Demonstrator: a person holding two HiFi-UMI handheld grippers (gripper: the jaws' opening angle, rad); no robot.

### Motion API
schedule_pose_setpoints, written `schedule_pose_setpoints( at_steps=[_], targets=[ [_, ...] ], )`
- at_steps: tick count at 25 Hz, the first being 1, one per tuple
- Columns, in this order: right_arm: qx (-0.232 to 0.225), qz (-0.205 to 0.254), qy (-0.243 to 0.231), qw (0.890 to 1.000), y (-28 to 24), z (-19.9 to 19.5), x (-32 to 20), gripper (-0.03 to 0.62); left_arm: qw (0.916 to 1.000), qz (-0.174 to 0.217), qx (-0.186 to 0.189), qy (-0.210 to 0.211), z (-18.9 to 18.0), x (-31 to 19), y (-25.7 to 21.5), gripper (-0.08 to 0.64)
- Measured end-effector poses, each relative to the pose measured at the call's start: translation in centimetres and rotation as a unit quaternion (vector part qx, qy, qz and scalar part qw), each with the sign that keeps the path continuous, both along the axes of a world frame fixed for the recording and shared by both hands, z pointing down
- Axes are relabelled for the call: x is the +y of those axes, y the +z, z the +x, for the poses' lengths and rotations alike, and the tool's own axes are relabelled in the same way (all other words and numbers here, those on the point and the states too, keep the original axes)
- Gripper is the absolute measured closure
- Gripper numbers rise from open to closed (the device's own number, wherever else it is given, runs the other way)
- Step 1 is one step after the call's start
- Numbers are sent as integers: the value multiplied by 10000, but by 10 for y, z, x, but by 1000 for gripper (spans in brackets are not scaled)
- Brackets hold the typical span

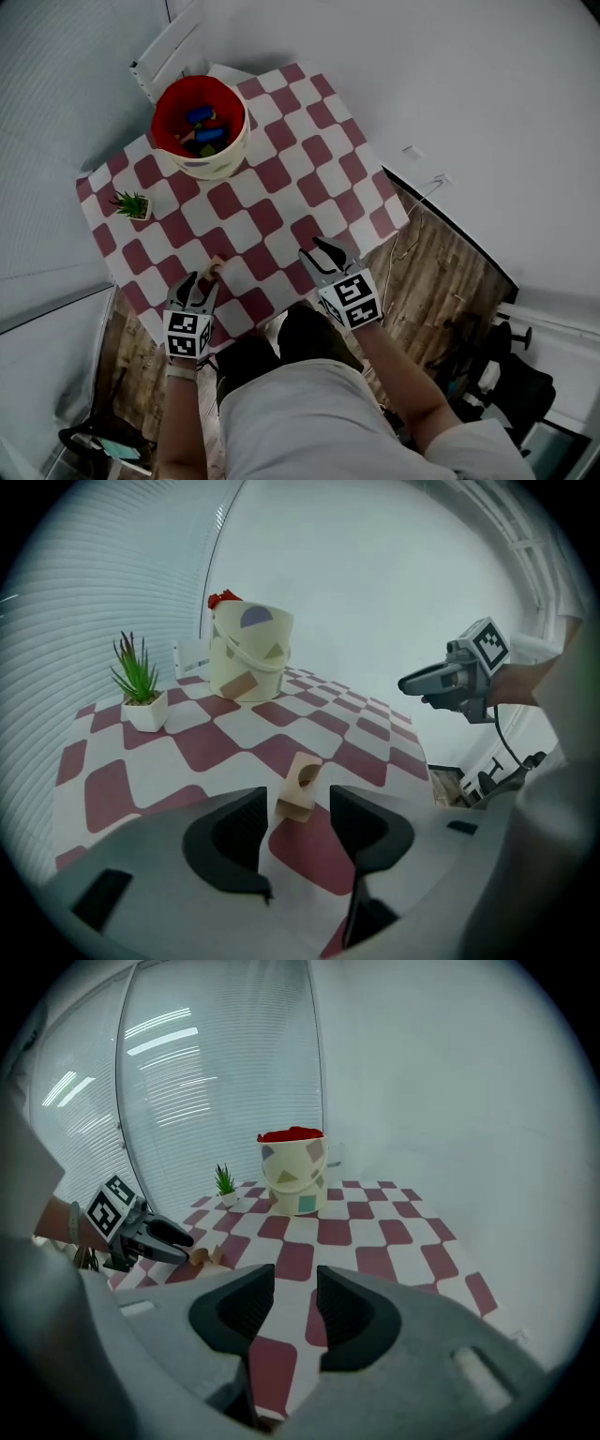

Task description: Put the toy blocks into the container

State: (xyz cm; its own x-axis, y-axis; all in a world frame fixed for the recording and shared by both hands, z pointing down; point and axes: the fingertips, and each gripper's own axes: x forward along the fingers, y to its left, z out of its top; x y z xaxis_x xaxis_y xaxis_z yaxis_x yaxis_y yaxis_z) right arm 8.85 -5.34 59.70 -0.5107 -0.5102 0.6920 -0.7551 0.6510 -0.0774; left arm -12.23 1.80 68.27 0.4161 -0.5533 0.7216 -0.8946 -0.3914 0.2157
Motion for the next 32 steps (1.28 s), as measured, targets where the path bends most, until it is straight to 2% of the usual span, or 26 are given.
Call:
schedule_pose_setpoints(
  at_steps=[4, 6, 9, 14, 27, 32],
  targets=[
    [40, -81, 230, 9997, 7, 14, 14, 449, 9997, -90, -101, 189, 3, -2, 12, 371],
    [48, -101, 331, 9994, 8, 20, 19, 449, 9997, -94, -138, 186, 4, -4, 16, 376],
    [50, -118, 451, 9989, 9, 27, 24, 449, 9994, -106, -264, 199, 3, -6, 19, 429],
    [27, -121, 565, 9983, 8, 37, 28, 449, 9991, -44, -378, 183, 4, -9, 18, 430],
    [-196, 16, 447, 9988, -10, 39, 8, 449, 9986, 161, -502, 79, 13, -29, -20, 430],
    [-279, 49, 286, 9992, -17, 36, 2, 449, 9976, 404, -565, -4, 18, -41, -51, 431]
  ],
)
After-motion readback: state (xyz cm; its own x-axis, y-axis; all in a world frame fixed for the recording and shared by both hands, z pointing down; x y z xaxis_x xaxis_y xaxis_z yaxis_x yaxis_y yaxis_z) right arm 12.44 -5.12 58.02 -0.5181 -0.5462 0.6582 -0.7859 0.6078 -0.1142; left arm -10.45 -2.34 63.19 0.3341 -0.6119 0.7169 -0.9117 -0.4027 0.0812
